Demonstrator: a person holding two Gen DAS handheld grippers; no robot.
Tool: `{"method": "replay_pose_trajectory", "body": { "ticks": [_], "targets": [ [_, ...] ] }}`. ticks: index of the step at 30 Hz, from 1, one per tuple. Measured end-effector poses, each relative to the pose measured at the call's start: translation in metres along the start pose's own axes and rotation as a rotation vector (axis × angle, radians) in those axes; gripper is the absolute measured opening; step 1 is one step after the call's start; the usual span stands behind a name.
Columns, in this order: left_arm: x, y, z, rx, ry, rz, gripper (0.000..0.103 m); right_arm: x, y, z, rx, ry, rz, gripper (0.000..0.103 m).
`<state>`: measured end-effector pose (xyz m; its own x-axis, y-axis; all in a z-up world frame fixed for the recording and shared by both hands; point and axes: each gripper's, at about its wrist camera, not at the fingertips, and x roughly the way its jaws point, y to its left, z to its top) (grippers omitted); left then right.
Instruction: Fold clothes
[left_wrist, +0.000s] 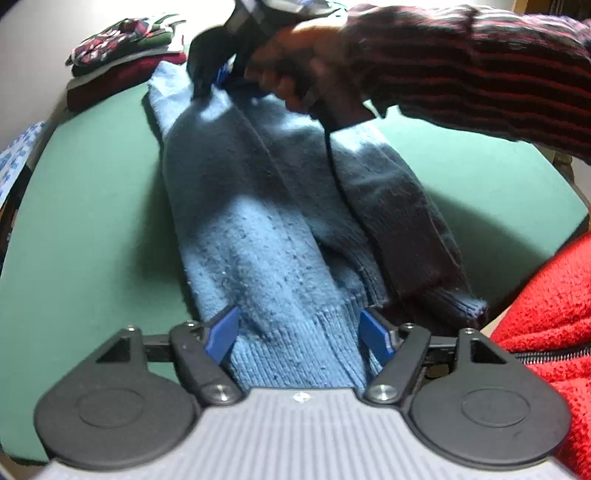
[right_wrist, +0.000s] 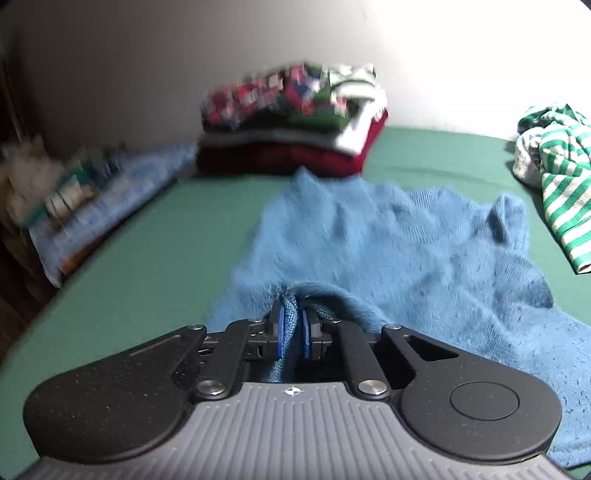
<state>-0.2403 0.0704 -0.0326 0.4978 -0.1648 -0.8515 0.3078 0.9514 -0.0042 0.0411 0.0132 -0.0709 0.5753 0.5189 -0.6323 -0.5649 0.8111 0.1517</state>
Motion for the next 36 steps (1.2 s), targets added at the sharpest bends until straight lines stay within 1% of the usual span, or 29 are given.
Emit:
{"method": "replay_pose_trajectory", "body": {
  "ticks": [2, 4, 5, 7, 8, 9, 11, 13, 15, 17, 20, 22, 23, 25, 27, 29, 30, 31, 32, 33, 36],
  "targets": [
    [0.0, -0.002, -0.001, 0.007, 0.002, 0.001, 0.078, -0.002, 0.006, -0.003, -0.065, -0.015, -0.023, 0.009],
    [-0.001, 0.0, 0.0, 0.0, 0.006, -0.009, 0.077, -0.004, 0.004, -0.001, -0.054, -0.006, -0.016, 0.009],
    [-0.004, 0.002, 0.002, 0.0, 0.007, -0.01, 0.076, -0.007, 0.002, 0.001, -0.043, 0.01, 0.006, 0.01],
    [-0.01, 0.006, 0.005, 0.0, -0.002, -0.001, 0.071, -0.015, -0.005, 0.006, -0.017, 0.039, 0.054, 0.025],
    [-0.014, 0.007, 0.007, -0.003, -0.016, 0.008, 0.071, -0.025, -0.008, 0.008, -0.008, 0.038, 0.069, 0.028],
    [-0.019, 0.009, 0.01, -0.008, -0.035, 0.016, 0.071, -0.034, -0.008, 0.007, -0.02, 0.028, 0.067, 0.028],
    [-0.023, 0.011, 0.017, -0.009, -0.068, 0.014, 0.071, -0.051, -0.004, 0.003, -0.059, 0.002, 0.076, 0.029],
    [-0.026, 0.012, 0.024, -0.009, -0.1, 0.009, 0.072, -0.062, 0.005, 0.0, -0.116, -0.013, 0.122, 0.028],
    [-0.016, 0.009, 0.032, 0.021, -0.095, 0.011, 0.074, -0.06, 0.019, -0.003, -0.178, -0.001, 0.17, 0.028],
    [0.0, 0.006, 0.036, 0.036, -0.062, 0.012, 0.074, -0.048, 0.031, -0.004, -0.212, 0.033, 0.212, 0.028],
    [0.014, 0.005, 0.032, 0.032, -0.017, 0.011, 0.074, -0.025, 0.037, -0.006, -0.203, 0.072, 0.222, 0.027],
    [0.015, 0.003, 0.026, 0.032, -0.008, 0.021, 0.075, -0.011, 0.034, -0.009, -0.173, 0.086, 0.212, 0.024],
    [0.014, 0.001, 0.023, 0.034, -0.009, 0.026, 0.075, -0.01, 0.033, -0.011, -0.165, 0.073, 0.215, 0.024],
    [0.013, 0.0, 0.023, 0.036, -0.004, 0.027, 0.075, -0.012, 0.038, -0.01, -0.185, 0.071, 0.2, 0.024],
    [0.011, 0.0, 0.025, 0.038, 0.006, 0.027, 0.075, -0.024, 0.04, -0.009, -0.199, 0.067, 0.2, 0.024],
    [0.005, 0.003, 0.028, 0.037, -0.011, 0.041, 0.073, -0.039, 0.038, -0.011, -0.201, 0.05, 0.239, 0.025],
    [0.004, 0.005, 0.031, 0.034, -0.023, 0.043, 0.074, -0.042, 0.038, -0.015, -0.199, 0.062, 0.24, 0.025],
    [0.002, 0.008, 0.033, 0.031, -0.035, 0.042, 0.078, -0.045, 0.038, -0.019, -0.196, 0.078, 0.238, 0.027],
    [0.001, 0.011, 0.036, 0.028, -0.048, 0.042, 0.079, -0.042, 0.04, -0.022, -0.193, 0.105, 0.225, 0.027],
    [0.004, 0.012, 0.039, 0.031, -0.047, 0.04, 0.079, -0.041, 0.038, -0.025, -0.191, 0.108, 0.223, 0.027],
    [0.023, 0.013, 0.045, 0.049, 0.001, 0.02, 0.079, -0.047, 0.032, -0.026, -0.164, 0.106, 0.224, 0.027]
  ]
}}
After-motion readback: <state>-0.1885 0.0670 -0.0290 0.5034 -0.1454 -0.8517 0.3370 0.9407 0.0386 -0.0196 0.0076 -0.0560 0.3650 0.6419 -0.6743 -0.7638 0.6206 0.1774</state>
